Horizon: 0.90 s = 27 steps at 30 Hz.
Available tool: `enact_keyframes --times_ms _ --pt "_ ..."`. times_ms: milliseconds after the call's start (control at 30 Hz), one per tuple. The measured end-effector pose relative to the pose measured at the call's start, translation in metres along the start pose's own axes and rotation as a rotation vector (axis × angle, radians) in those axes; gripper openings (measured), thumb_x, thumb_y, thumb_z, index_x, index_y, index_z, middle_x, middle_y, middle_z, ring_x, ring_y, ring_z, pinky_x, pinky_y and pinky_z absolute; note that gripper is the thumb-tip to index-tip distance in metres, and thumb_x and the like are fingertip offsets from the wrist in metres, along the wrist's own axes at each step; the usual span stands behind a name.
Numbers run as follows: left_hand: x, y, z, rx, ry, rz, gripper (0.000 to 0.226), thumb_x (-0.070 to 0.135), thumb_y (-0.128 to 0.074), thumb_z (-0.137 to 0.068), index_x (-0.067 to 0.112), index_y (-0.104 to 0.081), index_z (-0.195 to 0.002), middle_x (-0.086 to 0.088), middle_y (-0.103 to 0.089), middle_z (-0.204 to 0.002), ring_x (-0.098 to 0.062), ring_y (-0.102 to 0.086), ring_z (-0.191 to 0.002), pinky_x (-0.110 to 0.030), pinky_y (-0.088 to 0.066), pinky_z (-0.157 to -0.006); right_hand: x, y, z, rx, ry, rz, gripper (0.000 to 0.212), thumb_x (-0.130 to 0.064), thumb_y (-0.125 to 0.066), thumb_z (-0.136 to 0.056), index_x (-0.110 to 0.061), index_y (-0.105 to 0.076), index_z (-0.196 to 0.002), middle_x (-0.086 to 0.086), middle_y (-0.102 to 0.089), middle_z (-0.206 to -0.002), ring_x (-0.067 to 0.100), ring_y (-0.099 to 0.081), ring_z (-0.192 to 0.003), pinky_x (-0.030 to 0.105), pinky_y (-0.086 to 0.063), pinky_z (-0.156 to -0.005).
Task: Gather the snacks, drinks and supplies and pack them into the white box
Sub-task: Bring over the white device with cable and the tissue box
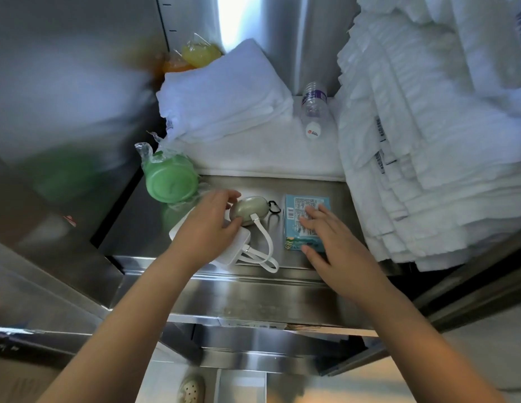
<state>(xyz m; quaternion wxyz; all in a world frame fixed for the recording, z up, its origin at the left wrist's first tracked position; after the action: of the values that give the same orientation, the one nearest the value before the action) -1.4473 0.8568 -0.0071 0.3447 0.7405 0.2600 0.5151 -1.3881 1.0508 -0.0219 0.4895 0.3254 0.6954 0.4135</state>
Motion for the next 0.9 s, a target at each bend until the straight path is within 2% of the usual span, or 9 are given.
enact_keyframes --times_ms 133,233,333,433,500,633,767,900 --pt "0.036 -0.005 0.005 0.029 -0.137 -0.109 0.047 0.021 -0.061 -0.087 0.014 -0.046 -0.132 -0.005 -0.049 -0.129 -0.019 -0.046 -0.115 -0.021 -0.033 -0.092 0.002 0.004 0.011 0.024 0.009 -0.034 0.046 -0.029 -0.051 -0.095 -0.024 -0.039 -0.139 -0.01 -0.022 -0.154 0.003 -0.009 -0.143 0.022 -0.015 -0.114" --pt "0.06 -0.012 0.01 0.045 -0.245 -0.222 0.045 0.014 -0.059 -0.086 0.012 -0.05 -0.13 -0.008 -0.046 -0.135 -0.025 -0.045 -0.121 -0.036 -0.034 -0.103 0.007 0.012 0.022 0.104 -0.003 -0.066 0.049 -0.023 -0.055 -0.093 -0.022 -0.038 -0.139 -0.007 -0.022 -0.154 0.004 -0.017 -0.14 0.02 -0.019 -0.112" --pt "0.079 -0.017 0.017 0.057 -0.349 -0.281 0.041 0.005 -0.056 -0.083 0.007 -0.056 -0.124 -0.011 -0.053 -0.13 -0.031 -0.045 -0.123 -0.045 -0.031 -0.106 0.011 0.012 0.031 0.121 -0.014 -0.057 0.053 -0.018 -0.056 -0.093 -0.02 -0.036 -0.142 -0.006 -0.023 -0.154 -0.001 -0.015 -0.138 0.018 -0.016 -0.112" --pt "0.094 -0.031 0.025 0.012 -0.454 -0.319 0.041 0.01 -0.059 -0.085 0.007 -0.056 -0.125 -0.01 -0.055 -0.129 -0.028 -0.045 -0.126 -0.045 -0.029 -0.11 0.01 0.007 0.037 0.105 0.005 -0.011 0.055 -0.013 -0.055 -0.093 -0.014 -0.034 -0.144 -0.002 -0.024 -0.154 0.005 -0.013 -0.142 0.024 -0.016 -0.116" --pt "0.1 -0.043 0.033 -0.021 -0.505 -0.353 0.048 0.019 -0.061 -0.086 0.008 -0.05 -0.131 -0.009 -0.052 -0.134 -0.026 -0.044 -0.128 -0.04 -0.026 -0.112 0.007 0.007 0.041 0.111 0.022 -0.011 0.055 -0.01 -0.053 -0.093 -0.012 -0.033 -0.145 -0.001 -0.026 -0.153 0.006 -0.013 -0.143 0.023 -0.014 -0.116" --pt "0.1 -0.059 0.039 -0.055 -0.5 -0.349 0.062 0.025 -0.064 -0.084 0.008 -0.04 -0.139 -0.008 -0.045 -0.141 -0.022 -0.043 -0.128 -0.029 -0.022 -0.11 0.008 0.011 0.048 0.146 0.016 -0.044 0.052 -0.006 -0.053 -0.093 -0.009 -0.037 -0.143 0.003 -0.031 -0.151 0.009 -0.021 -0.141 0.023 -0.017 -0.115" --pt "0.098 -0.071 0.042 -0.073 -0.513 -0.364 0.058 0.023 -0.063 -0.086 0.006 -0.043 -0.138 -0.009 -0.043 -0.143 -0.025 -0.038 -0.134 -0.039 -0.03 -0.111 0.008 0.012 0.051 0.166 0.027 -0.042 0.051 -0.003 -0.053 -0.092 -0.007 -0.039 -0.141 0.005 -0.033 -0.15 0.011 -0.025 -0.14 0.025 -0.02 -0.115" --pt "0.095 -0.073 0.042 -0.048 -0.5 -0.34 0.058 0.023 -0.064 -0.084 0.007 -0.045 -0.136 -0.008 -0.044 -0.143 -0.022 -0.036 -0.135 -0.04 -0.031 -0.111 0.008 0.011 0.052 0.204 0.031 -0.045 0.05 -0.002 -0.058 -0.089 -0.005 -0.045 -0.137 0.008 -0.039 -0.146 0.017 -0.032 -0.138 0.032 -0.027 -0.114"
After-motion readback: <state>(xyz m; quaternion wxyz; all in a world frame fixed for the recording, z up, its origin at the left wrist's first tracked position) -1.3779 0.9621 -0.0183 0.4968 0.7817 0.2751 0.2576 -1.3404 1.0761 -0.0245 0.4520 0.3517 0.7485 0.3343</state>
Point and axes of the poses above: each hand's wrist, its own z-axis away from the middle knuckle, its own y-axis out of the back of the hand, x = y × z, the point moved 9 cm from there along -z, towards the middle knuckle
